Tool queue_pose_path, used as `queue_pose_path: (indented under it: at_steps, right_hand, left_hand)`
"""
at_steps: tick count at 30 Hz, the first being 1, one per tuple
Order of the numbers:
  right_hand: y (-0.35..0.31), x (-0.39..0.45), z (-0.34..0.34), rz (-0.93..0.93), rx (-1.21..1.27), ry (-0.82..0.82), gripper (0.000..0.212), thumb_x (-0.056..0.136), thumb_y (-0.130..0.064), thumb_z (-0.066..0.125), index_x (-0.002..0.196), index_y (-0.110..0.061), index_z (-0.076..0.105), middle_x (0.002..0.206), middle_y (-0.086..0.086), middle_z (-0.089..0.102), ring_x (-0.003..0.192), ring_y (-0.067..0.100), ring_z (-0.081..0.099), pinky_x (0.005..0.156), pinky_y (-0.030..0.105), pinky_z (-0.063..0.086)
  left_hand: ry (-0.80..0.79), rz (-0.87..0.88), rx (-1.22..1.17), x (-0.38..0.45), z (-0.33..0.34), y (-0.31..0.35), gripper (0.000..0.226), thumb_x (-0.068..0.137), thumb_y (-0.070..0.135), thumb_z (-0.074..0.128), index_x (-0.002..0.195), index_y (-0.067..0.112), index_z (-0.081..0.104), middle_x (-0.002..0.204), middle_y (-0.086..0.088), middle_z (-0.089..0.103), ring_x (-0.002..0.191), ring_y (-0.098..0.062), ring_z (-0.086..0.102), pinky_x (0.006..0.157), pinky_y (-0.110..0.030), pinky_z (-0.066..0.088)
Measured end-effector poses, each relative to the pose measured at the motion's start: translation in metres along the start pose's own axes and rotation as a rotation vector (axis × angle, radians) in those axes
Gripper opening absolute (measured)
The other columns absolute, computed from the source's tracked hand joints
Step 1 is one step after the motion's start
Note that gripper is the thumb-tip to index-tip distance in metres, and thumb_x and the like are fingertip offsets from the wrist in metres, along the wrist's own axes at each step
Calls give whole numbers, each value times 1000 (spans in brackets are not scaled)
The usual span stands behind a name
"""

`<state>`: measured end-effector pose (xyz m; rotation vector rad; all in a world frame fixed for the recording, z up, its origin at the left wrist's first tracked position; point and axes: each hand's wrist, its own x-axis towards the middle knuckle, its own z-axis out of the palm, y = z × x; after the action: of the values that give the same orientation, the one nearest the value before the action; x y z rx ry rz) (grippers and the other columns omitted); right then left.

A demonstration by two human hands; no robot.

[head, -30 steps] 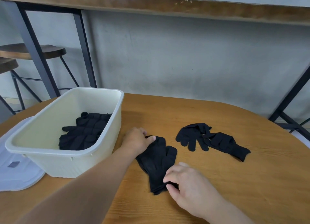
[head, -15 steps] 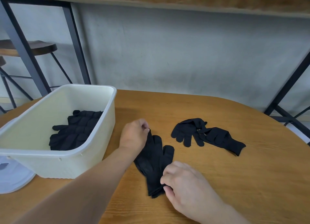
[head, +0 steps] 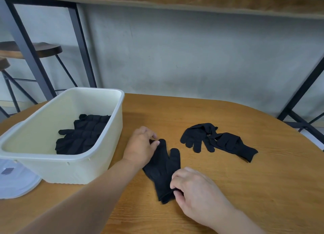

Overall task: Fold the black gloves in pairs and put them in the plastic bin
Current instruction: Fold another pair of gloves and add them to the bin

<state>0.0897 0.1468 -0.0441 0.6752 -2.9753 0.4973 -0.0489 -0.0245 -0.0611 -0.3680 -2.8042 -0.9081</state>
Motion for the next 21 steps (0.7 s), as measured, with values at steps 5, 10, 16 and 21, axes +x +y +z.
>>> queue_pose_path:
  at_steps: [5, 10, 16, 21]
  right_hand:
    - [1, -1, -1, 67, 22, -24, 15, 96, -30, 46, 101, -28, 60, 102, -18, 54, 91, 1, 46, 73, 12, 30]
    - [1, -2, -7, 125, 74, -41, 6, 93, -31, 51, 89, -30, 56, 88, -15, 54, 65, 1, 45, 56, 13, 28]
    - [2, -4, -5, 69, -40, -17, 10, 92, -29, 49, 93, -27, 59, 94, -14, 56, 82, 3, 45, 59, 12, 27]
    - [8, -3, -2, 17, -89, -31, 19, 93, -29, 49, 102, -28, 65, 104, -15, 56, 99, 4, 47, 77, 18, 34]
  left_hand:
    - [-169, 164, -30, -33, 2, 9, 21, 88, 39, 67, 102, 24, 66, 111, 14, 50, 108, -3, 42, 92, -18, 36]
    - [-241, 167, -17, -44, 6, 6, 29, 88, 45, 64, 109, 26, 65, 119, 14, 50, 116, -6, 41, 101, -24, 35]
    - [-285, 219, 63, -46, 3, 9, 40, 87, 53, 60, 118, 28, 62, 122, 12, 48, 115, -8, 40, 103, -28, 33]
    - [-255, 284, 126, -55, 8, 6, 45, 90, 54, 55, 125, 26, 57, 126, 10, 45, 116, -10, 38, 105, -27, 29]
